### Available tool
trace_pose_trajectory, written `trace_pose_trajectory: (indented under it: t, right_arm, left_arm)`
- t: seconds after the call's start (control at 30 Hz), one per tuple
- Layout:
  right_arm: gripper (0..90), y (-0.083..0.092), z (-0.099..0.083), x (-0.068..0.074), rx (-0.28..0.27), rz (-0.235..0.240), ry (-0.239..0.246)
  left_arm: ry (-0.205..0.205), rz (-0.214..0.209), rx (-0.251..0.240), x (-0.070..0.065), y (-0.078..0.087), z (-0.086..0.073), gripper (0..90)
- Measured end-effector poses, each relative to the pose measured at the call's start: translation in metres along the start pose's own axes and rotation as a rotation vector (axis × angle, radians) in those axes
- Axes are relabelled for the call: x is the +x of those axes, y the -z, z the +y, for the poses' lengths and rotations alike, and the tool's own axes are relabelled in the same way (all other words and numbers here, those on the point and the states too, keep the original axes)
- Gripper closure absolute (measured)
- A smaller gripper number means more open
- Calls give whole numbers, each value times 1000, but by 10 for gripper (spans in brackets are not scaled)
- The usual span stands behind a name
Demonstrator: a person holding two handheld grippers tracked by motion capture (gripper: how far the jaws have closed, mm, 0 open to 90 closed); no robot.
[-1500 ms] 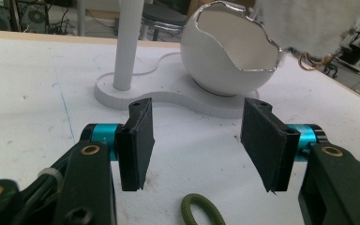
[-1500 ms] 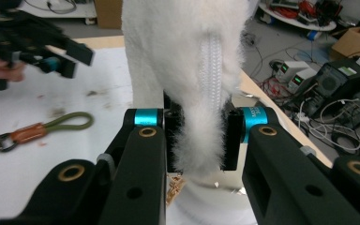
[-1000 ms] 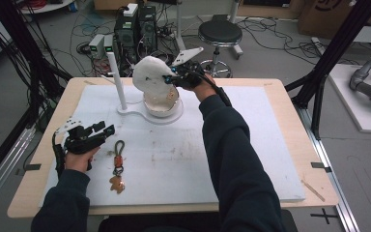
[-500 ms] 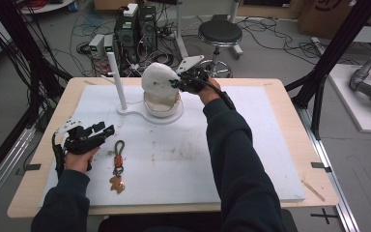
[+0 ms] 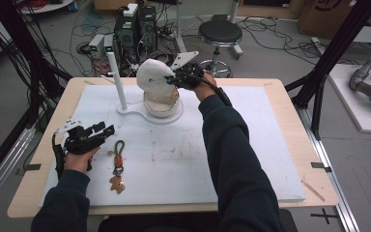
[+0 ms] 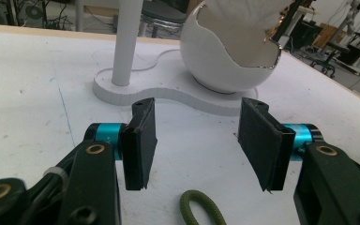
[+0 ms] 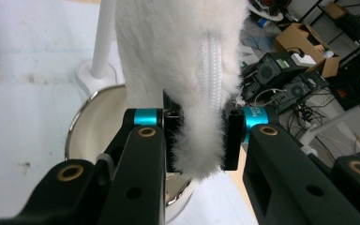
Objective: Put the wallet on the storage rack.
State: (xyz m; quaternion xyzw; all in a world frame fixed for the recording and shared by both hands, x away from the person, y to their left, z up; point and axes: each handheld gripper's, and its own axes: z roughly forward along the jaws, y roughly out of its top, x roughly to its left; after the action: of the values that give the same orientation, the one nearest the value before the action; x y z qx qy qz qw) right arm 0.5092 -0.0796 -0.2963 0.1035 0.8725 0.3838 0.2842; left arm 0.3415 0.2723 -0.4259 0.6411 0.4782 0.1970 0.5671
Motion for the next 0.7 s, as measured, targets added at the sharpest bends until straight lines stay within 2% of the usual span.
trace_pose_trajectory:
  t: [0.1,0.13,0.17,0.3,0.37,0.43,0.63,0.67,0.7]
  right_arm:
    - [771,-3,-4,2,35,-3,33]
    - [771,-4,-9,5,81,-21,67]
    - [771,-5,-12,6,102,-29,96]
    - [772,-7,-16,10,129,-33,128]
    - [772,-9,-15,13,140,-46,162]
    - [773,-10,-14,15,149,-44,166]
    - [775,-26,-15,27,215,-27,250]
    - [776,-33,-15,33,245,-20,261]
    - [776,-33,-15,33,245,-20,261]
  left_arm:
    - [1,0,-1,0,0,0,469]
    - [0,0,0,0,0,0,471]
    - [-1,0,2,0,0,0,472]
    - [-3,-3,4,0,0,0,476]
    - [-2,-4,4,0,0,0,477]
    - [-3,-4,5,0,0,0,477]
    - [-2,-6,8,-1,-1,-1,478]
    - [0,-7,7,-1,-1,-1,479]
    - [0,-7,7,-1,-1,-1,478]
